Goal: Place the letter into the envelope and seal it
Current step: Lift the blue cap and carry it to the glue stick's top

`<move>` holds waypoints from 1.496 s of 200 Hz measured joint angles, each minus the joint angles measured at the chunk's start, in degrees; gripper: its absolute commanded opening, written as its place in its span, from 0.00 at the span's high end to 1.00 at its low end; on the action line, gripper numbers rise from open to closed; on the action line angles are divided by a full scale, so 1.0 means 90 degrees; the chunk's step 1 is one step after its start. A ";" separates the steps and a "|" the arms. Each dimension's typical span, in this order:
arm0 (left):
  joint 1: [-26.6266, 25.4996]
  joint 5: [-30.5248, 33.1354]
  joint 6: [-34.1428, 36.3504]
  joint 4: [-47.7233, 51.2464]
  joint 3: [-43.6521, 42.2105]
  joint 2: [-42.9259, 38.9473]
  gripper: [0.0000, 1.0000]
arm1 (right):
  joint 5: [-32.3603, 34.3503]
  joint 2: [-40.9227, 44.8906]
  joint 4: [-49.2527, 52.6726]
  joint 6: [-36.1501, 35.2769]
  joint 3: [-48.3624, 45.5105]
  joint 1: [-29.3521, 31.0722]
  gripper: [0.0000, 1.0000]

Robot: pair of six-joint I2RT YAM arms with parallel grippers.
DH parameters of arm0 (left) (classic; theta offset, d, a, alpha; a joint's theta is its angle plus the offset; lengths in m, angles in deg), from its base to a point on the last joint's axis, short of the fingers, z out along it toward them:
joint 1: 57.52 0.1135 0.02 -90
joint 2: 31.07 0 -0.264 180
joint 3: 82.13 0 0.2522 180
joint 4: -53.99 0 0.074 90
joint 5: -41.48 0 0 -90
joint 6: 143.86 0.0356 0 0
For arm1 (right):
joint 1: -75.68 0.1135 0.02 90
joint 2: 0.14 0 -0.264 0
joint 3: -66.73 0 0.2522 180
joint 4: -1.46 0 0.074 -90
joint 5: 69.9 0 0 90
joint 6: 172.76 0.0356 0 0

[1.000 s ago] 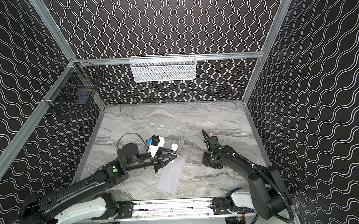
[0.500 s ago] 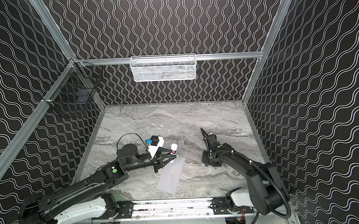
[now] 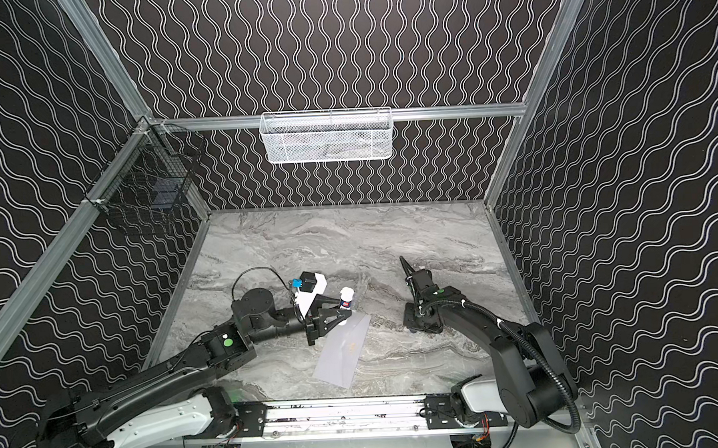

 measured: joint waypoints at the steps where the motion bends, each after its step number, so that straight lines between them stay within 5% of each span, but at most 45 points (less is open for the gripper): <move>1: 0.0000 0.0000 0.0000 0.0000 0.0000 0.0000 1.00 | 0.0000 0.0000 0.0000 -0.0005 0.0002 0.0000 0.71; 76: 0.0000 0.0017 0.0002 0.0005 0.0000 0.0002 1.00 | -0.0036 0.0250 0.0304 -0.0175 0.0357 0.0010 0.72; 126: 0.0000 -0.0053 0.0236 0.0367 0.0272 0.0061 1.00 | -0.0476 0.1103 0.1183 -0.0697 0.1540 0.0010 0.78; 238: 0.0000 -0.0930 0.1399 0.1362 0.1132 0.0289 1.00 | -0.2980 0.2205 0.2890 -0.2042 0.4575 0.0090 0.88; 299: 0.0000 -0.1052 0.1661 0.1498 0.1353 0.0415 1.00 | -0.3453 0.2339 0.2718 -0.1855 0.4789 0.1248 0.91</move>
